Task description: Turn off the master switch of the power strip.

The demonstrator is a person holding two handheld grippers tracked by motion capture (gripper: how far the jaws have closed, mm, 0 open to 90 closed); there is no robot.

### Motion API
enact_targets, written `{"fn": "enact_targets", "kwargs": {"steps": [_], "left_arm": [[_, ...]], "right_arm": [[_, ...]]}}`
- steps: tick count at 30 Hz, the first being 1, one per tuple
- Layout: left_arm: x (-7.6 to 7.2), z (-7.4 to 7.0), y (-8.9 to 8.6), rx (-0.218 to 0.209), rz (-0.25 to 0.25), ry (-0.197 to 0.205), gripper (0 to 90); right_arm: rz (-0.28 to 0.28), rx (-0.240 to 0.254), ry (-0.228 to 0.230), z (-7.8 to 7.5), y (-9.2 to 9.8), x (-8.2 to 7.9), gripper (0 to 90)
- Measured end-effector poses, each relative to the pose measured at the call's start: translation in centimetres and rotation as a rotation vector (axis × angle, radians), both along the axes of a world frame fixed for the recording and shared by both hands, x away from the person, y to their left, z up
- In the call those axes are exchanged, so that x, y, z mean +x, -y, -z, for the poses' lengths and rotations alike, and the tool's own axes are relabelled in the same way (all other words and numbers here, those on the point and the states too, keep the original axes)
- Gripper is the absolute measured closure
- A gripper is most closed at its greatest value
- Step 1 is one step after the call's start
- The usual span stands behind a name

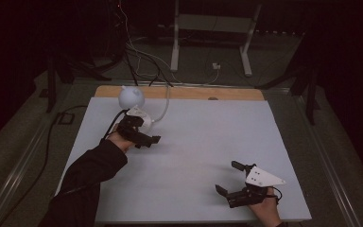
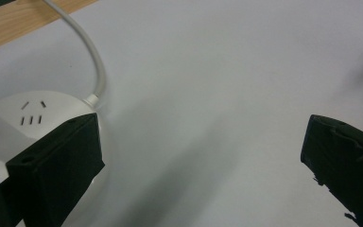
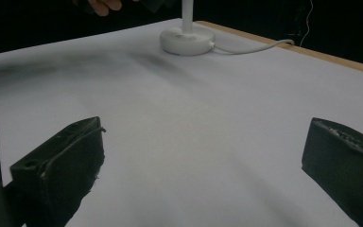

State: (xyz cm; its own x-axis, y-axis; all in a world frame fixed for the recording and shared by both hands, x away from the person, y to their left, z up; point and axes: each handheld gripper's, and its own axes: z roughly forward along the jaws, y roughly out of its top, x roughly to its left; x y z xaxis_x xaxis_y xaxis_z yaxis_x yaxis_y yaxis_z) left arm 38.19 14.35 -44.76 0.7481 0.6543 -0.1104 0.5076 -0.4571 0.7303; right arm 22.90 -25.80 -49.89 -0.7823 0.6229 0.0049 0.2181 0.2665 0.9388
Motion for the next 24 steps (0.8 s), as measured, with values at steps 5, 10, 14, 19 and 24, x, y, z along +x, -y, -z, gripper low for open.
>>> {"fn": "enact_targets", "kwargs": {"steps": [5, 10, 14, 19, 24], "left_arm": [[-1.4, -0.5, -0.9, -0.013, 0.021, 0.015, 0.3], [-2.9, -0.6, -1.4, -0.001, 0.034, 0.027, 0.3], [-4.3, -0.3, -1.6, -0.001, 0.058, 0.029, 0.3], [-6.1, 0.3, -2.2, 0.012, 0.073, 0.033, 0.3], [-7.7, 1.2, -2.9, 0.016, 0.074, 0.033, 0.3]], "right_arm": [[0.0, -0.001, 0.001, 0.0, -0.1, 0.0, 0.0], [0.0, -0.004, -0.002, 0.1, -0.1, 0.0, 0.0], [-0.001, -0.006, 0.001, 0.0, -0.1, 0.0, 0.0], [0.001, -0.009, 0.003, 0.0, -0.2, -0.1, 0.0], [-0.001, -0.009, 0.004, 0.0, -0.2, -0.1, 0.0]]}}
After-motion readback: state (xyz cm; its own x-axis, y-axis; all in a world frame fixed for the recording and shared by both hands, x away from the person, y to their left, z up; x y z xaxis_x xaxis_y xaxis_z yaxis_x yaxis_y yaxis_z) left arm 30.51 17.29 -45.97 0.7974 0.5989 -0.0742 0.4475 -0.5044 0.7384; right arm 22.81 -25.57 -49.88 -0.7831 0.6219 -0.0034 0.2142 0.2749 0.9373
